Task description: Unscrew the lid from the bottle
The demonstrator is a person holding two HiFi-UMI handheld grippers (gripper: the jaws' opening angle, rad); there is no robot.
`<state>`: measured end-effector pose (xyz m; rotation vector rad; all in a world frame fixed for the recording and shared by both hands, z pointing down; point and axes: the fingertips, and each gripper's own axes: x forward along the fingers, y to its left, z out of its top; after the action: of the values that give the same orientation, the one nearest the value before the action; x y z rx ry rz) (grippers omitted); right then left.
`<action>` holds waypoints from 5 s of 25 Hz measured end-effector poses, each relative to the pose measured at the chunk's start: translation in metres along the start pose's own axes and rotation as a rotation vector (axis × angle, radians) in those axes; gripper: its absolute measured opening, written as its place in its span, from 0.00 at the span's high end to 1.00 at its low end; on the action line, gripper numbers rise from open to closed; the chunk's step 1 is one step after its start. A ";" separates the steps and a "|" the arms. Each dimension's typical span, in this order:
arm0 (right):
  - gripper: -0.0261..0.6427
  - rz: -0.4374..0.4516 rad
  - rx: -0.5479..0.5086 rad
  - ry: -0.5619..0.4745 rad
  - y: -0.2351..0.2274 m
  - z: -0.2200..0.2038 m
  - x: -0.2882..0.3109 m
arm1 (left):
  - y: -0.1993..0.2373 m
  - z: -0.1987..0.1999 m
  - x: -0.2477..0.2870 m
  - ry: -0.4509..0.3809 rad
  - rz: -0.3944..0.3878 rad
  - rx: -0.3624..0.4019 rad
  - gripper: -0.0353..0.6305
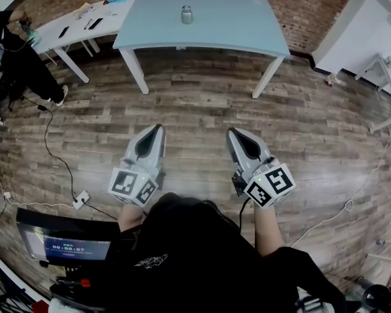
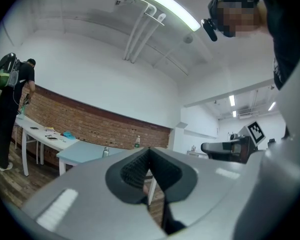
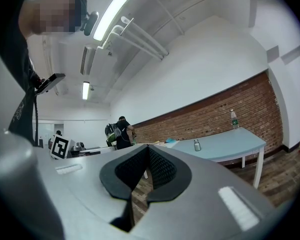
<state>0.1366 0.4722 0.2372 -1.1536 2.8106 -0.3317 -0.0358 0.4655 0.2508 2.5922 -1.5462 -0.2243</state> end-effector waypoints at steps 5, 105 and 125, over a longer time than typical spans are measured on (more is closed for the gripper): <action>0.96 -0.004 -0.005 0.000 0.003 -0.001 -0.002 | 0.001 -0.002 -0.003 -0.004 -0.002 -0.004 0.95; 0.96 -0.137 -0.002 0.000 -0.042 0.006 0.154 | 0.153 0.017 0.095 0.013 -0.108 -0.028 0.95; 0.96 -0.119 -0.019 -0.020 -0.105 0.024 0.162 | 0.136 0.021 0.157 -0.008 -0.103 0.003 0.95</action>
<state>0.0973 0.2814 0.2385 -1.3233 2.7405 -0.3000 -0.0833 0.2626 0.2431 2.6789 -1.4184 -0.2428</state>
